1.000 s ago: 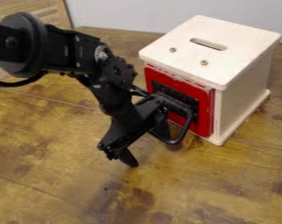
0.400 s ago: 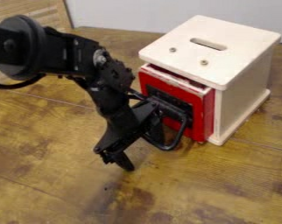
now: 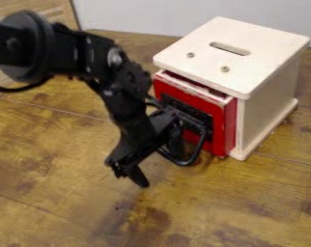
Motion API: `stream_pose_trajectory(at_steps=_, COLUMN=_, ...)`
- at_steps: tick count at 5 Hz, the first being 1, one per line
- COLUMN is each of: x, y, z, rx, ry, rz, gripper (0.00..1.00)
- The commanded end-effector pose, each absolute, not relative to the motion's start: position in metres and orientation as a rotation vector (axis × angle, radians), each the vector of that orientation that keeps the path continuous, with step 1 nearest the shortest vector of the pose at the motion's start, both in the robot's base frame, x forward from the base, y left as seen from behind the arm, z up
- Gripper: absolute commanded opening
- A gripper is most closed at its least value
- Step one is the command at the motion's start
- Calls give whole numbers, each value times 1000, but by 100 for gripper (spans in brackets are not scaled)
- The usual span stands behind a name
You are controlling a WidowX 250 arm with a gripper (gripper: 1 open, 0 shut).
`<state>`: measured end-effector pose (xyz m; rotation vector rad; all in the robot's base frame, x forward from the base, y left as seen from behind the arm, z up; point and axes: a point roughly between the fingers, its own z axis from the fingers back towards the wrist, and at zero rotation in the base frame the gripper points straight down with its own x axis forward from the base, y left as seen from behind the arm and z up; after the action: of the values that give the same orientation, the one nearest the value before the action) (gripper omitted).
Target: Open the drawer
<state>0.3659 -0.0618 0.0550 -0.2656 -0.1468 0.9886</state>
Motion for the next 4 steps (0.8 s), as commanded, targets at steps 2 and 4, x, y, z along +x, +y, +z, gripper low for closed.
stream_pose_trajectory(at_steps=2, x=378, y=-53, z=83, rx=-321, ry=-241, rz=975, gripper=100)
stream_pose_trajectory(at_steps=4, x=377, y=-41, z=72, rx=-300, ry=-245, rz=1016, gripper=100)
